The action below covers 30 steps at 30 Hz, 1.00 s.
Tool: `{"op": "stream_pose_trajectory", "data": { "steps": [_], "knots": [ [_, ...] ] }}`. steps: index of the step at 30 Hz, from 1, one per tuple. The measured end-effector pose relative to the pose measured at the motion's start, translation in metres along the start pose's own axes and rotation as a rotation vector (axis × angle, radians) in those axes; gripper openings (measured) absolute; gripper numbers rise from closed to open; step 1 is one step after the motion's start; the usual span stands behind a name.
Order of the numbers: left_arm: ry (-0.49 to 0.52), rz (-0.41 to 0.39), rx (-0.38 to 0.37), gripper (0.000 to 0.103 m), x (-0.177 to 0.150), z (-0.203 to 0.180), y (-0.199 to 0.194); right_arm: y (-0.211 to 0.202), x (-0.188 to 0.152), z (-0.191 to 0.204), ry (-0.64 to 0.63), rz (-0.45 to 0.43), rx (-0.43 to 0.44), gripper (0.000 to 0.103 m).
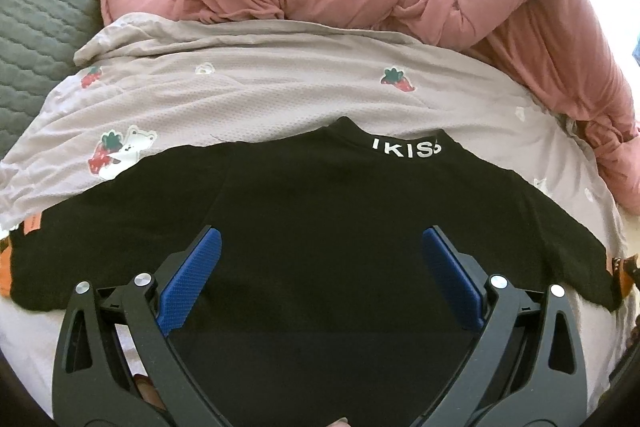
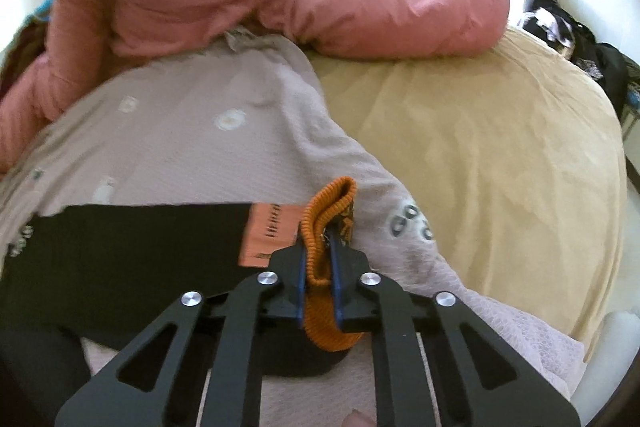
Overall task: Fold small clothes
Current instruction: 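Lift the sleeve with the right tool, carry it across the body, release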
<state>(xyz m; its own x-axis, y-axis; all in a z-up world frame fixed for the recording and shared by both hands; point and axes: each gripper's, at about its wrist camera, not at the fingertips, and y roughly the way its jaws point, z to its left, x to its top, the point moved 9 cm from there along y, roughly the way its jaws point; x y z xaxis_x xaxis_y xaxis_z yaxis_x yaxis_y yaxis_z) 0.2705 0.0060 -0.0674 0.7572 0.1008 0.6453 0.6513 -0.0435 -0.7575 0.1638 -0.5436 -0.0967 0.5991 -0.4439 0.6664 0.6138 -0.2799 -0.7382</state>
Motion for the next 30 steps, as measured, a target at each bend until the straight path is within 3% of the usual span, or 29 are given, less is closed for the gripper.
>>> {"op": "stream_pose_trajectory", "data": {
  "steps": [5,18,30],
  "knots": [
    [-0.007,0.006,-0.018,0.094,0.001,0.002,-0.004,-0.037,0.016,0.039,-0.028,-0.060,0.114,0.007],
    [-0.029,-0.002,-0.023,0.094,0.004,0.018,-0.014,-0.100,0.035,0.162,-0.131,-0.116,0.367,0.006],
    [-0.062,0.004,-0.045,0.094,0.004,0.037,-0.021,-0.134,0.009,0.298,-0.277,-0.091,0.562,0.006]
  ]
}}
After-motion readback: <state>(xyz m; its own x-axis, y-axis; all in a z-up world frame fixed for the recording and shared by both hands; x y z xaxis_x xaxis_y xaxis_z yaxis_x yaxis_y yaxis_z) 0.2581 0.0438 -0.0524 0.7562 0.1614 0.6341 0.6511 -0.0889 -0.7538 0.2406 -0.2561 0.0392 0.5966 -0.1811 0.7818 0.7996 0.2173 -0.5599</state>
